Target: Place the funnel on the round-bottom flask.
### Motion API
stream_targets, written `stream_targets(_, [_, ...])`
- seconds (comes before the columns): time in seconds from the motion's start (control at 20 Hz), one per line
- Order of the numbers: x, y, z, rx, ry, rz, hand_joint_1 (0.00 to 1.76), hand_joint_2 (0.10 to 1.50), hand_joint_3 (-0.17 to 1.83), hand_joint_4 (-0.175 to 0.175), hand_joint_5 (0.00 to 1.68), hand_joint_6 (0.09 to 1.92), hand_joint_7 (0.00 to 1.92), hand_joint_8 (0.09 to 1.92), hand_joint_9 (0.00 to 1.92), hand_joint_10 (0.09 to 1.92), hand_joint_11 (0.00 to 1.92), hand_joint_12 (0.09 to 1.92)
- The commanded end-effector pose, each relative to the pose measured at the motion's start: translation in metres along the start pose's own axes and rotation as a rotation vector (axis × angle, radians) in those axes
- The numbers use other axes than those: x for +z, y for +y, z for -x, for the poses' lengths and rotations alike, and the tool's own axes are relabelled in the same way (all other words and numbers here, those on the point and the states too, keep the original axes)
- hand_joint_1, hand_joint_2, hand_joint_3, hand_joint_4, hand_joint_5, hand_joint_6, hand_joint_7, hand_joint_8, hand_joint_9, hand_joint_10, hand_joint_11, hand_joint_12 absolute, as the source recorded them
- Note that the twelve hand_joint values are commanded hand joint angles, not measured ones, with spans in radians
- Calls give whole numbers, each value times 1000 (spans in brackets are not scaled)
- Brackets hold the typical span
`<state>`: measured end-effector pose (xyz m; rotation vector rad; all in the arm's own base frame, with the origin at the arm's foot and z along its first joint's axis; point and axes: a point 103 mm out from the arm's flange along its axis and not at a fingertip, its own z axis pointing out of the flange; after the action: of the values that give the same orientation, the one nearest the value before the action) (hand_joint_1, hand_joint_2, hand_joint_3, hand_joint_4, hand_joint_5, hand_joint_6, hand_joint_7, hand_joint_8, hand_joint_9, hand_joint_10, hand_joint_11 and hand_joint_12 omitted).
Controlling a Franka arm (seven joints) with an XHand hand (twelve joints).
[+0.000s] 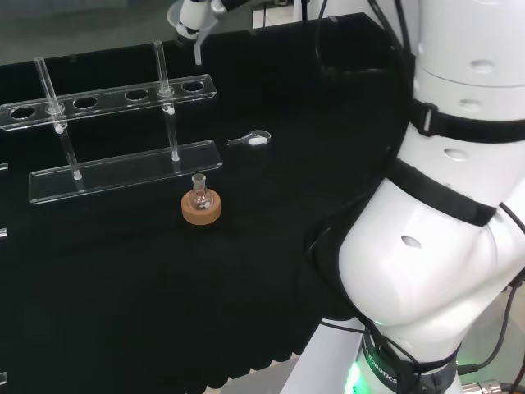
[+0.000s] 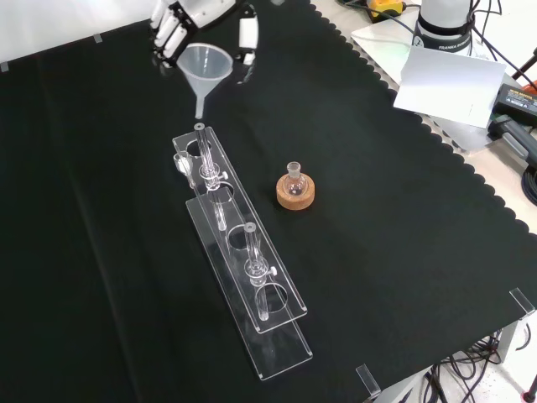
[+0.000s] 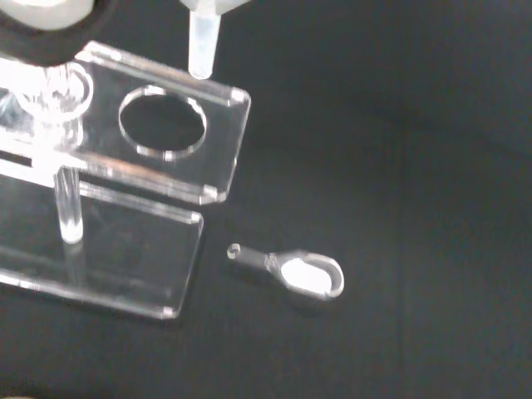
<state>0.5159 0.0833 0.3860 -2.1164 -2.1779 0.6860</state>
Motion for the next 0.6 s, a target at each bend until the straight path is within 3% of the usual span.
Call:
stream_targets(0.05, [18, -64, -4, 55, 13, -39, 889, 780, 474, 34, 950, 740, 464, 665, 775, 478, 612, 1162])
stream_targets(0.3, [28, -86, -12, 73, 37, -51, 890, 780, 476, 32, 948, 741, 457, 664, 775, 476, 612, 1161])
stream_targets(0.6, [46, -107, -23, 60, 55, -63, 893, 780, 480, 30, 945, 743, 452, 665, 774, 472, 611, 1160])
